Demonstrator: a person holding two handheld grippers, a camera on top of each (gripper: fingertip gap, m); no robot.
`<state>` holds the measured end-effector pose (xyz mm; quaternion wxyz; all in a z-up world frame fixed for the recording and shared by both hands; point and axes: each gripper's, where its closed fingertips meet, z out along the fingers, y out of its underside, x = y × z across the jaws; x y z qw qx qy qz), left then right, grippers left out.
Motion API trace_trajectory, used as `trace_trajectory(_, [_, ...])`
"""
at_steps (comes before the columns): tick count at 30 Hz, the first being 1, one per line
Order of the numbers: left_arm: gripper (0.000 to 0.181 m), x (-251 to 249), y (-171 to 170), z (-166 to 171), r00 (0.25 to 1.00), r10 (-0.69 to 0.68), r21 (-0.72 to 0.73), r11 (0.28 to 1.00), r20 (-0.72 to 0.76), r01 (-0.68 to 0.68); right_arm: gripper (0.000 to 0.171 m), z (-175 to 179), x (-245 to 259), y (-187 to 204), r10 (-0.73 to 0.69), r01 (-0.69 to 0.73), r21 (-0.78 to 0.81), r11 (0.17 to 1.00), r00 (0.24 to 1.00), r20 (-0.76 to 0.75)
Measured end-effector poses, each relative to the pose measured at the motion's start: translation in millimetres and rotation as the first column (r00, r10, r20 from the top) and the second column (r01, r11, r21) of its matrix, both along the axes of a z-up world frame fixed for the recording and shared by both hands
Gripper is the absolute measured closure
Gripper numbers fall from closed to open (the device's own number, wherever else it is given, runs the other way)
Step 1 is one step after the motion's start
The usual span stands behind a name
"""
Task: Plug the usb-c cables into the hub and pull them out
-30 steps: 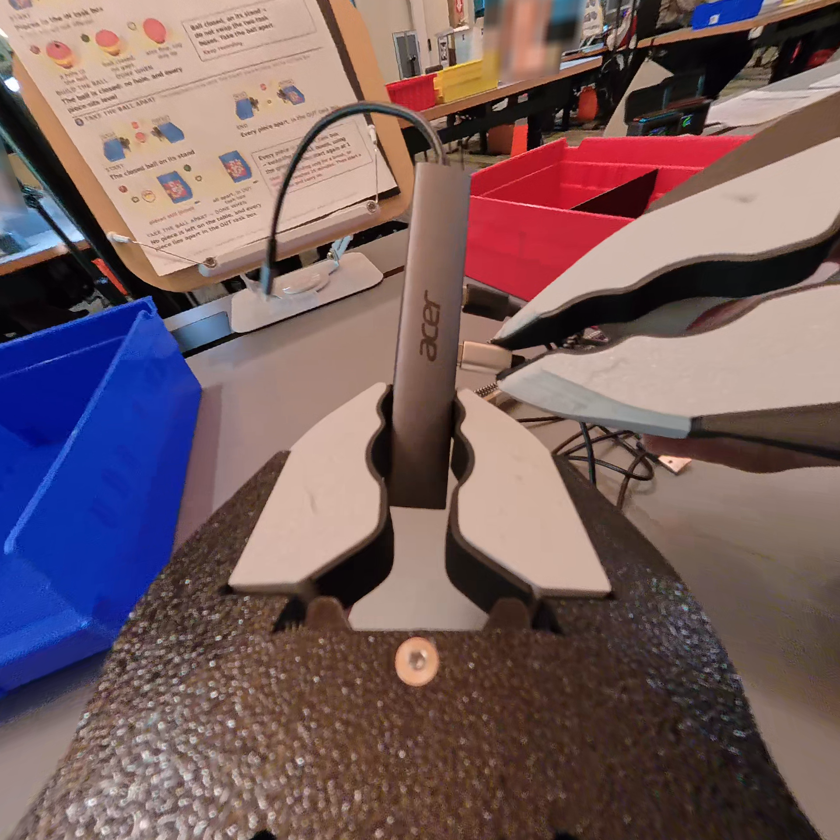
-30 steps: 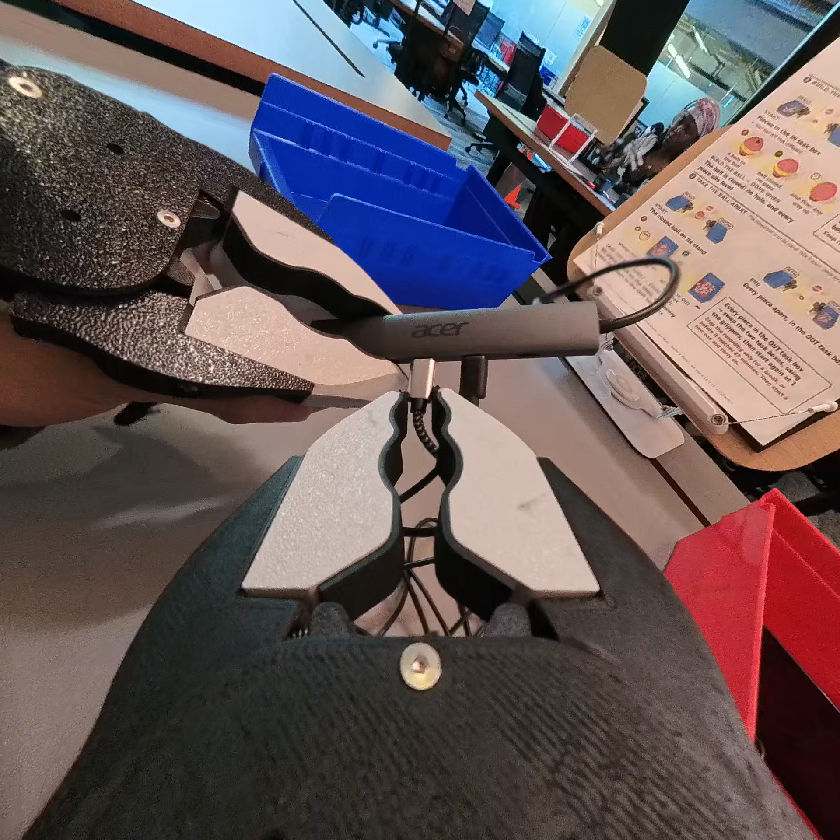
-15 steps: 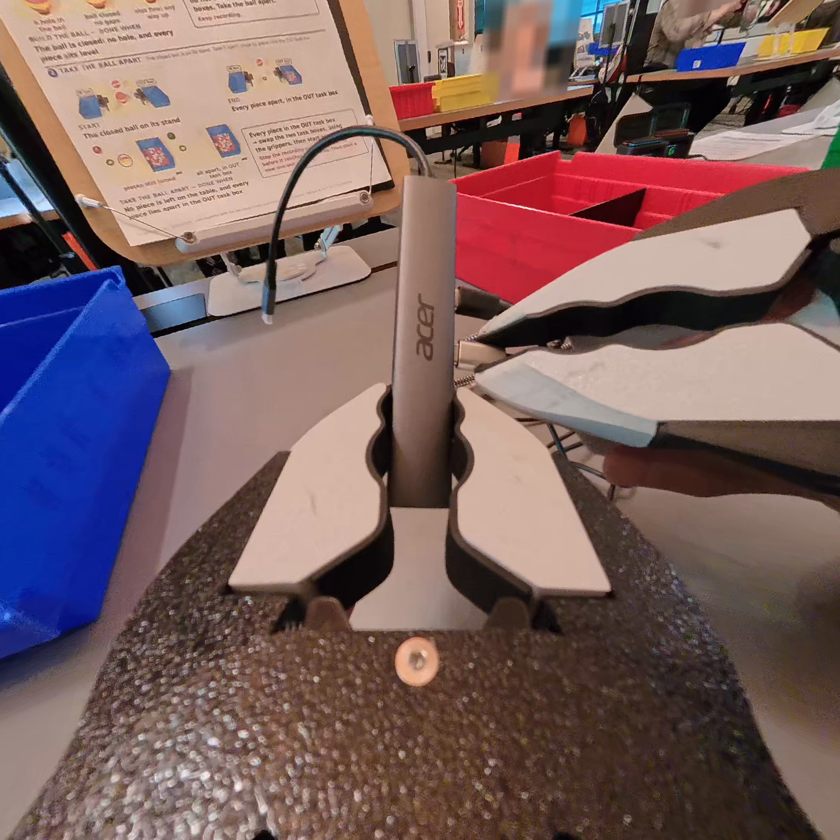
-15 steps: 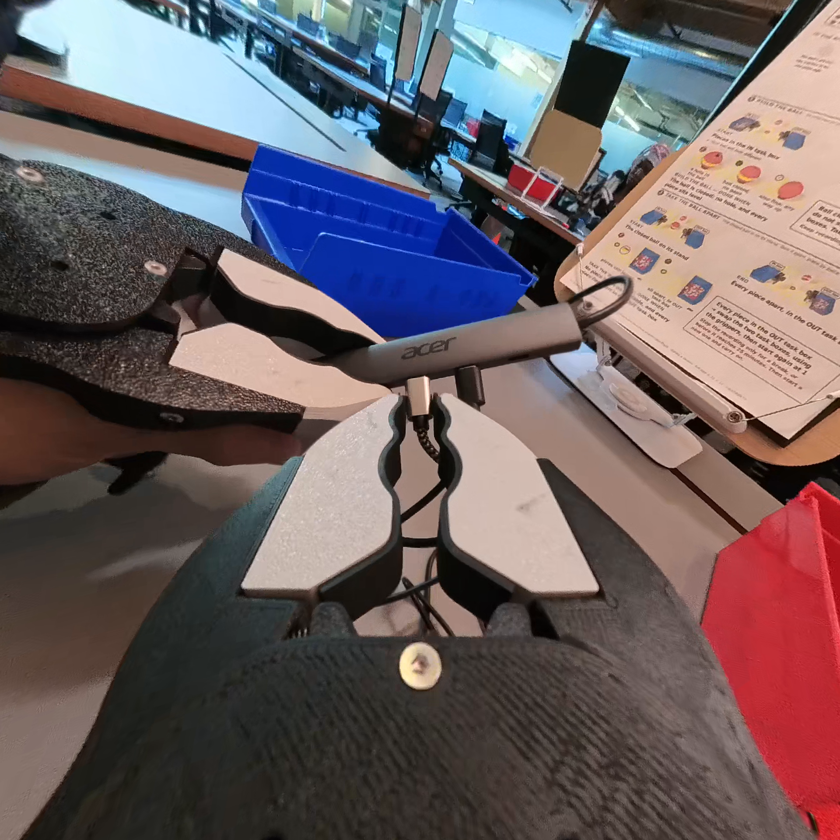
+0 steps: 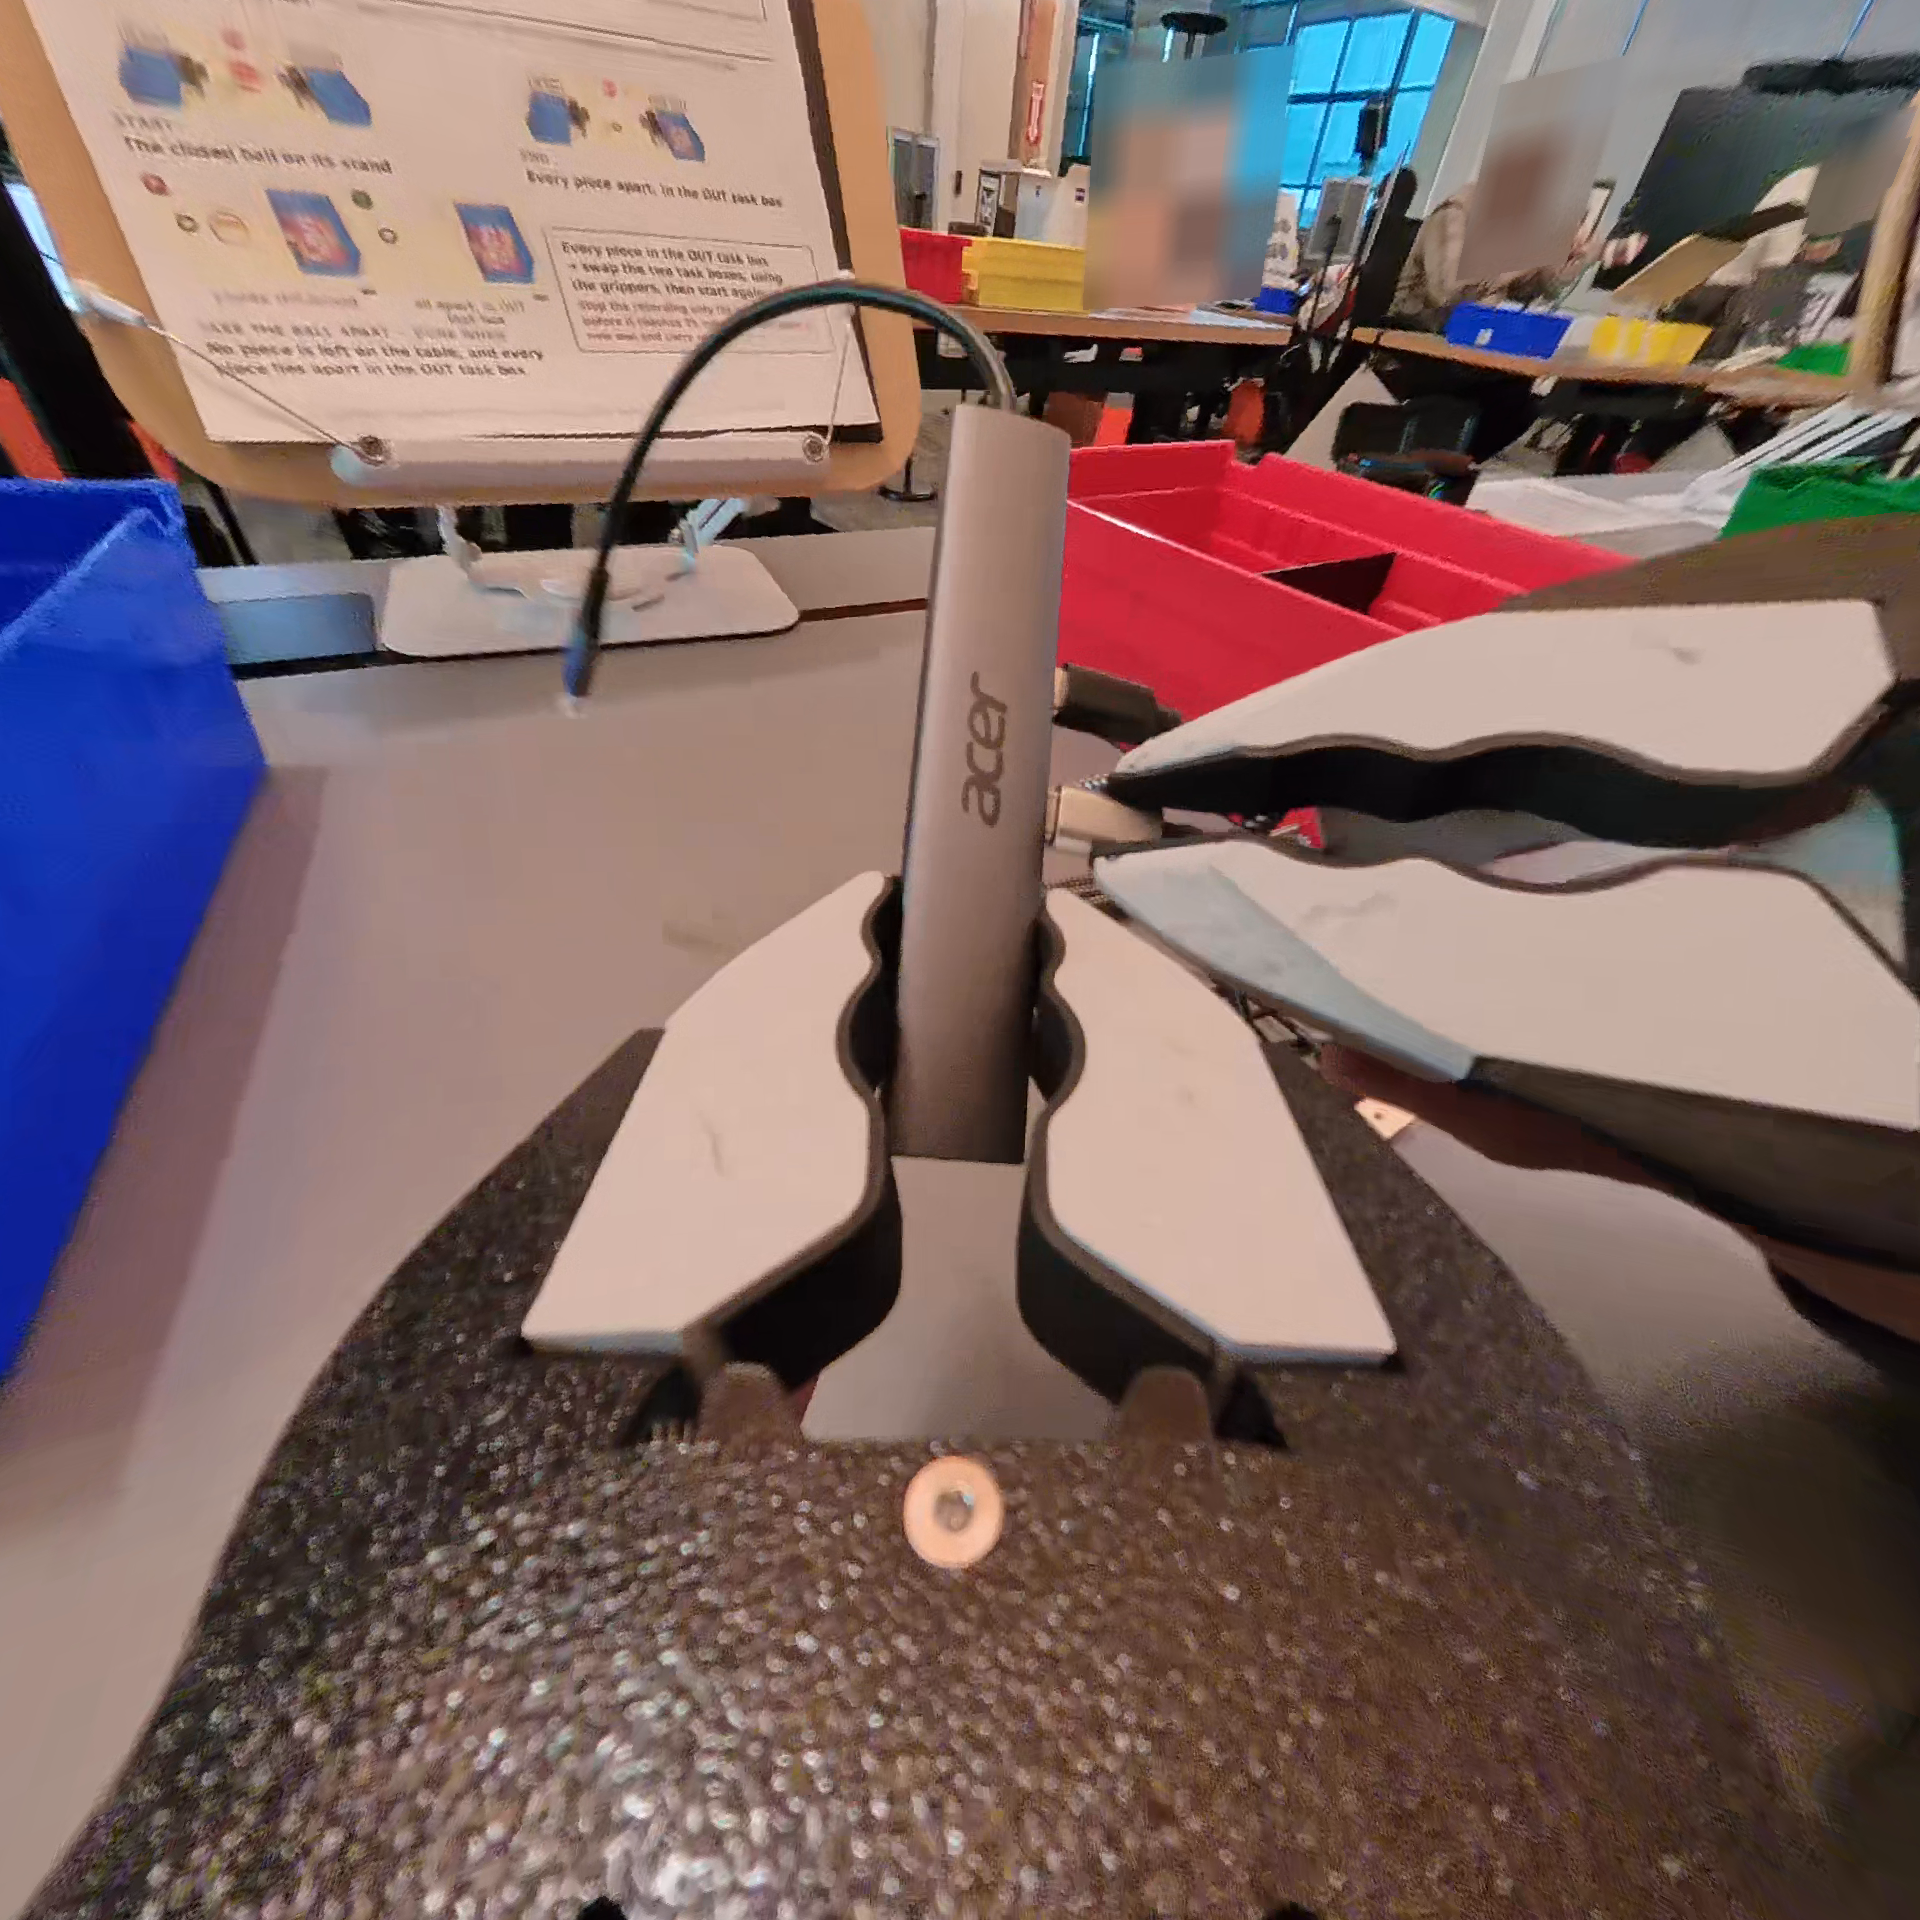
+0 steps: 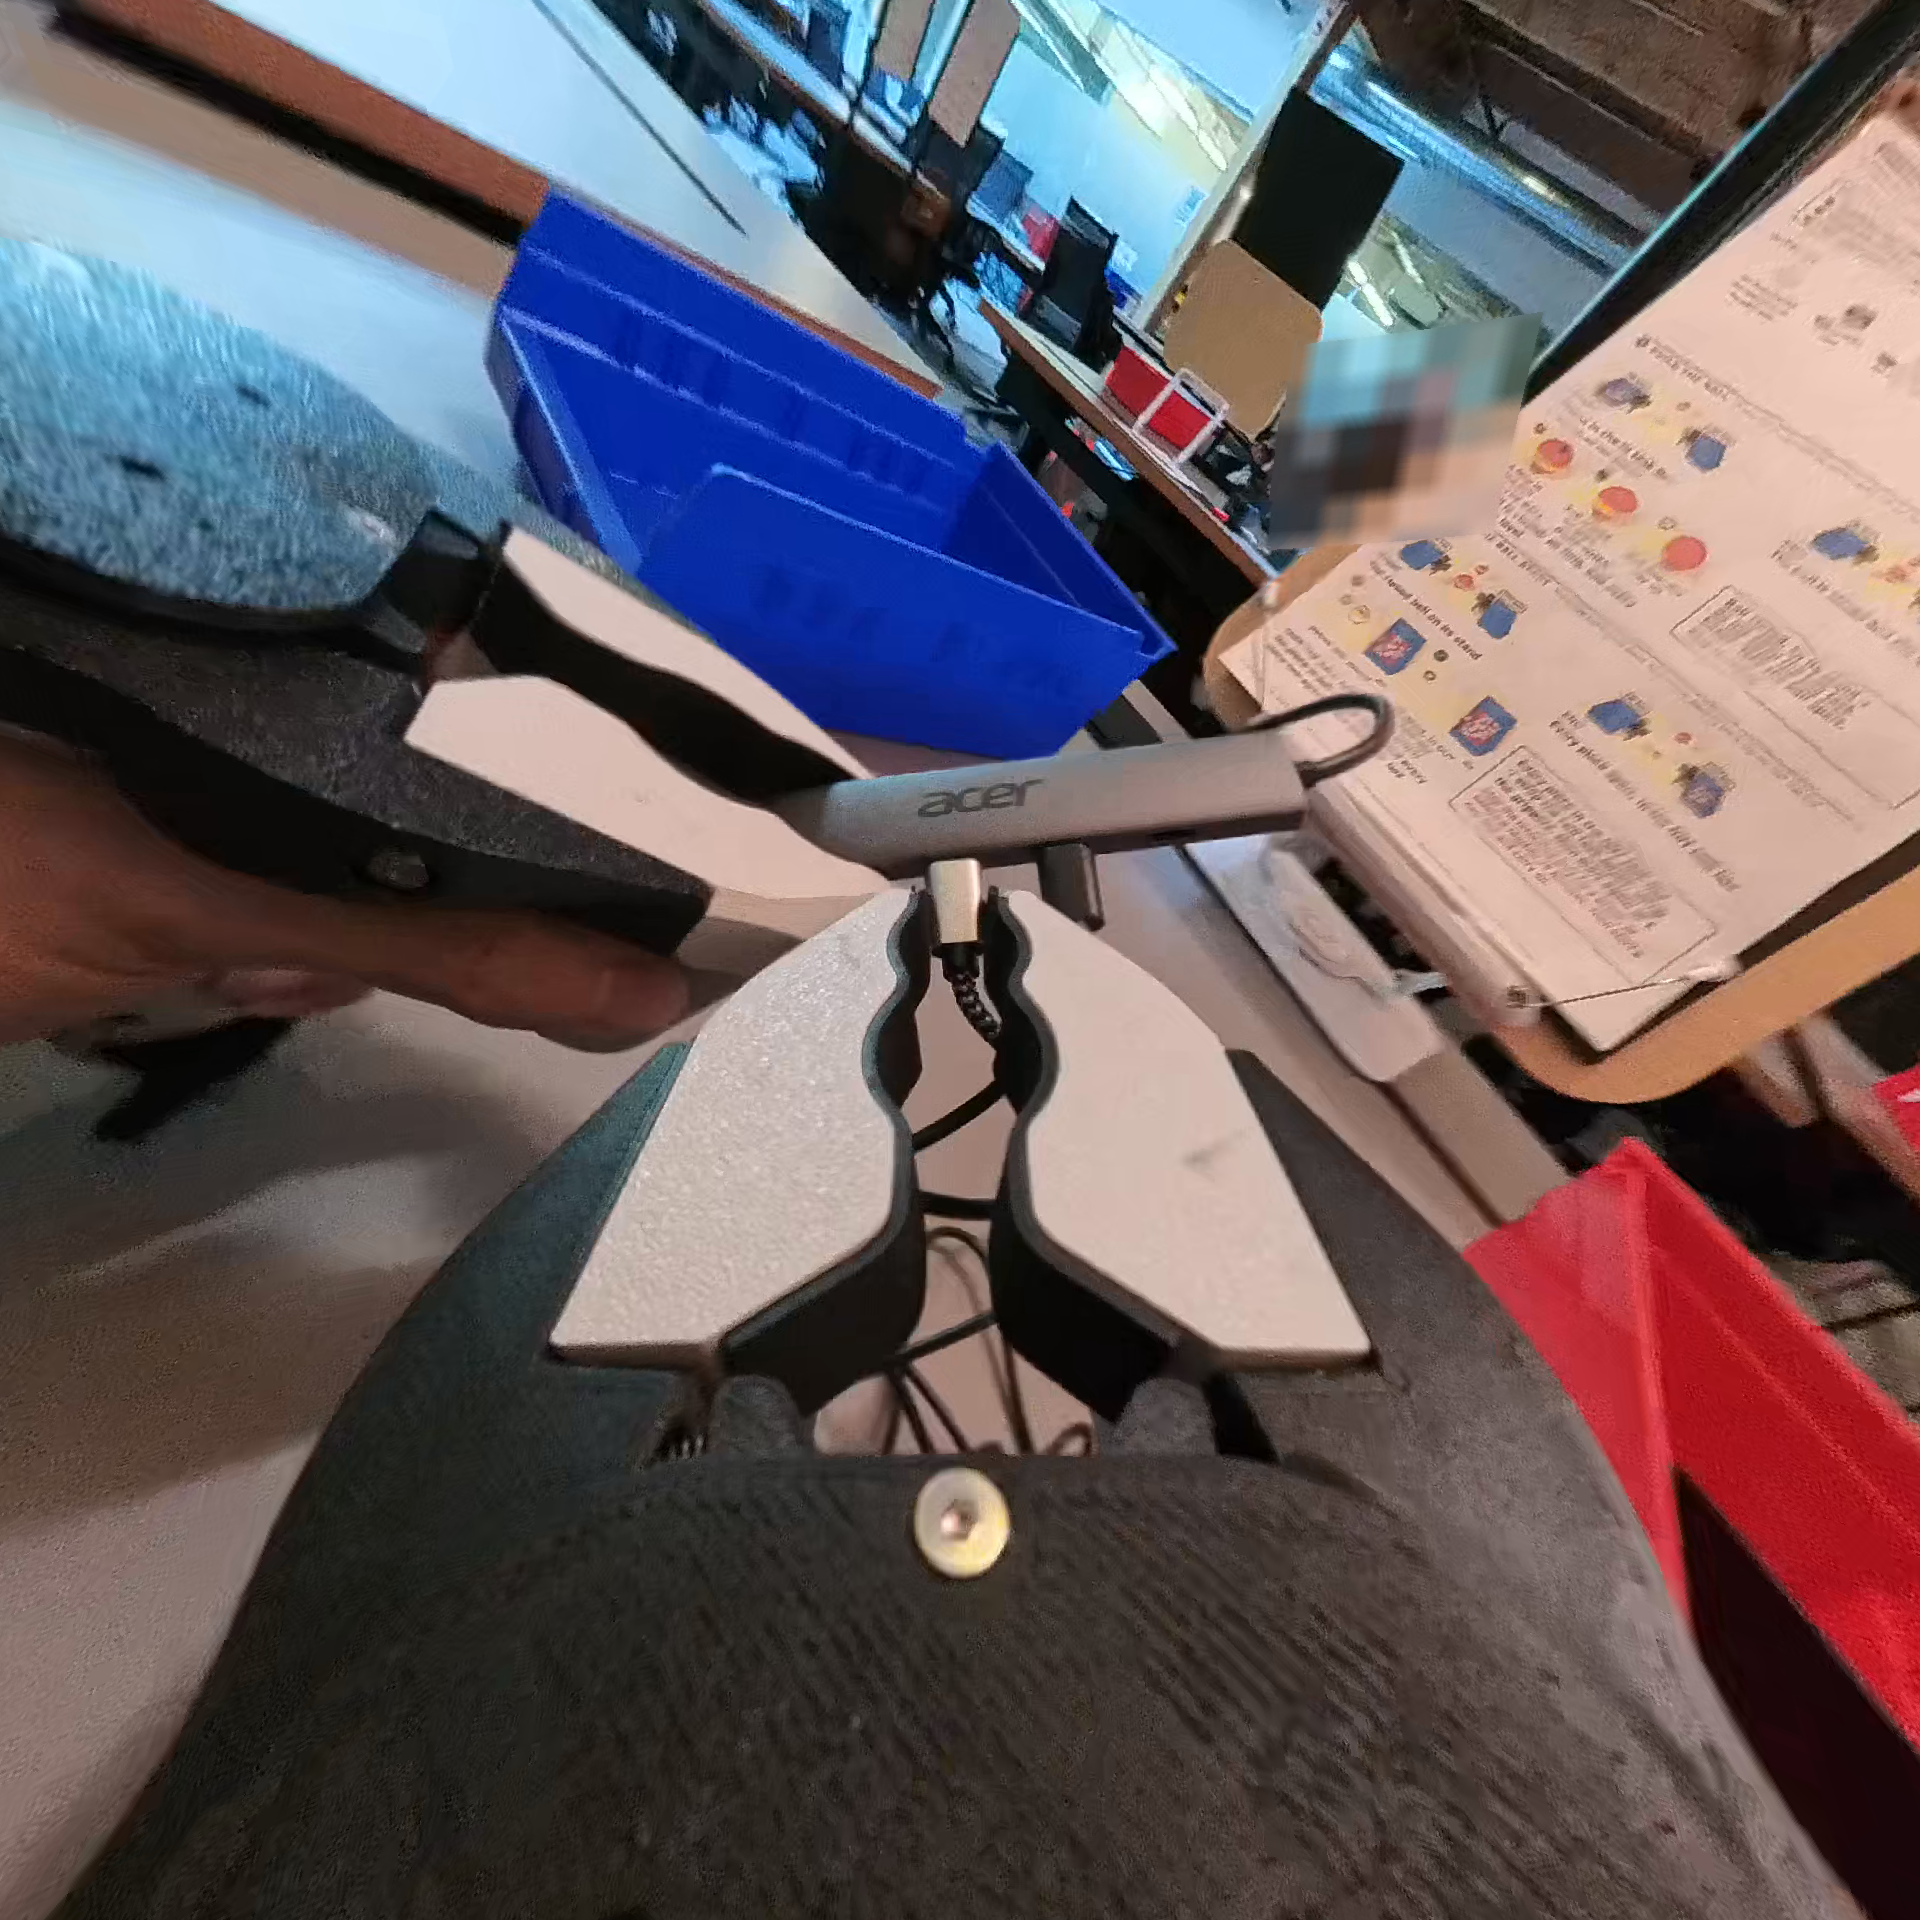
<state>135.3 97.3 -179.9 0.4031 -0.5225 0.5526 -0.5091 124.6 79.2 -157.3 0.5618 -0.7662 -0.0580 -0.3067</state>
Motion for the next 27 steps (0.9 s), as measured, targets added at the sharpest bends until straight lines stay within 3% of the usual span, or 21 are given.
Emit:
trace_trajectory(5, [0.159, 0.7, -2.2, -0.4, 1.0, -0.019, 0.037, 0.999, -0.004, 0.019, 0.164, 0.3, -3.0, -7.6, -0.036, 0.036, 0.014, 0.999, 0.999, 0.0])
trace_trajectory(7, [0.159, -5.2, 63.2, 4.2, 0.972, 0.235, -0.048, 0.971, 0.028, -0.233, 0.168, 4.9, 9.6, -36.4, -0.14, 0.141, -0.003, 0.99, 0.986, 0.095])
trace_trajectory(8, [0.16, -14.0, 93.4, 10.5, 0.966, 0.256, -0.197, 0.949, 0.028, -0.246, 0.171, 8.8, 16.9, -44.4, -0.135, 0.135, 0.049, 0.99, 0.991, 0.005])
trace_trajectory(9, [0.16, -21.8, 106.9, 23.7, 0.967, 0.247, -0.249, 0.942, 0.061, -0.225, 0.171, 18.5, 17.4, -43.9, -0.079, 0.097, 0.144, 0.985, 0.99, -0.121])
trace_trajectory(10, [0.16, -27.1, 104.7, 39.8, 0.965, 0.238, -0.204, 0.956, 0.109, -0.212, 0.171, 24.4, 16.2, -39.4, -0.04, 0.068, 0.179, 0.981, 0.987, -0.154])
trace_trajectory(12, [0.159, -27.0, 76.0, 62.9, 0.971, 0.176, -0.079, 0.983, 0.159, -0.165, 0.171, 25.8, 4.4, -24.1, 0.01, -0.005, 0.108, 0.994, 0.998, -0.054])
trace_trajectory(15, [0.159, -24.2, 49.1, 73.6, 0.976, 0.142, 0.056, 0.987, 0.167, -0.153, 0.168, 51.2, -31.6, -16.0, 0.159, -0.162, 0.214, 0.963, 0.987, 0.035])
trace_trajectory(18, [0.159, -22.5, 31.0, 66.8, 0.985, 0.1, 0.043, 0.993, 0.14, -0.107, 0.161, 53.1, -44.2, -10.5, 0.22, -0.24, 0.199, 0.95, 0.968, 0.118])
trace_trajectory(21, [0.159, -17.2, 18.2, 51.8, 0.994, 0.053, -0.006, 0.999, 0.098, -0.053, 0.155, 59.9, -44.7, -13.2, 0.16, -0.217, 0.251, 0.943, 0.96, 0.229])
trace_trajectory(27, [0.159, -8.7, -1.1, 23.3, 1.0, -0.023, -0.029, 0.999, 0.015, 0.023, 0.151, 36.9, -25.0, -11.8, 0.106, -0.138, 0.148, 0.979, 0.972, 0.208])
